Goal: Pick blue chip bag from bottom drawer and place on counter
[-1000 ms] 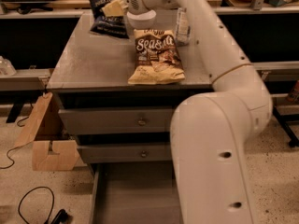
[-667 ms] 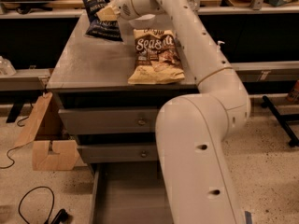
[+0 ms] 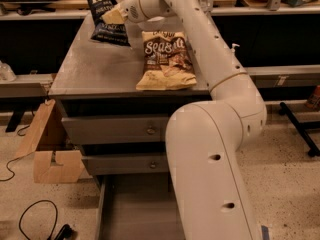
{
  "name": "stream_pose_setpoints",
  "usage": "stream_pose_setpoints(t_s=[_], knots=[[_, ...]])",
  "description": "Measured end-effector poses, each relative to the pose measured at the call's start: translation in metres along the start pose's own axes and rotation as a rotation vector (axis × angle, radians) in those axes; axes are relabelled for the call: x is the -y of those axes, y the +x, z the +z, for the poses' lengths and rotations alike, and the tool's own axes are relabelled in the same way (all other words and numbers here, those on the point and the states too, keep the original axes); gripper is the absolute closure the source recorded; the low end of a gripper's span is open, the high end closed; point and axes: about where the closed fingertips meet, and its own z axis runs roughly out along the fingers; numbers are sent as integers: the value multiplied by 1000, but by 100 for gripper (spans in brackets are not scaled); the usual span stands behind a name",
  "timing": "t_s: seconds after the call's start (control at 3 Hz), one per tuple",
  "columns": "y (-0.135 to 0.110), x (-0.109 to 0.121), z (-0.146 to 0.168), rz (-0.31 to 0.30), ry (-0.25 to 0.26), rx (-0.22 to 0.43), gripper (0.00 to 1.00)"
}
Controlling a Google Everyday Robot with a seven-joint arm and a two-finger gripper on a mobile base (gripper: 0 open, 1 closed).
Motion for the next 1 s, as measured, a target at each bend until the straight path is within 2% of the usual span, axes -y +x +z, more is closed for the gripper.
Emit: stream_pose_setpoints(t_s=[0.33, 0.67, 1.0], knots=[[1, -2, 4, 1, -5, -1, 9], [1, -3, 6, 3, -9, -8, 0], [1, -4, 6, 7, -8, -23, 0]])
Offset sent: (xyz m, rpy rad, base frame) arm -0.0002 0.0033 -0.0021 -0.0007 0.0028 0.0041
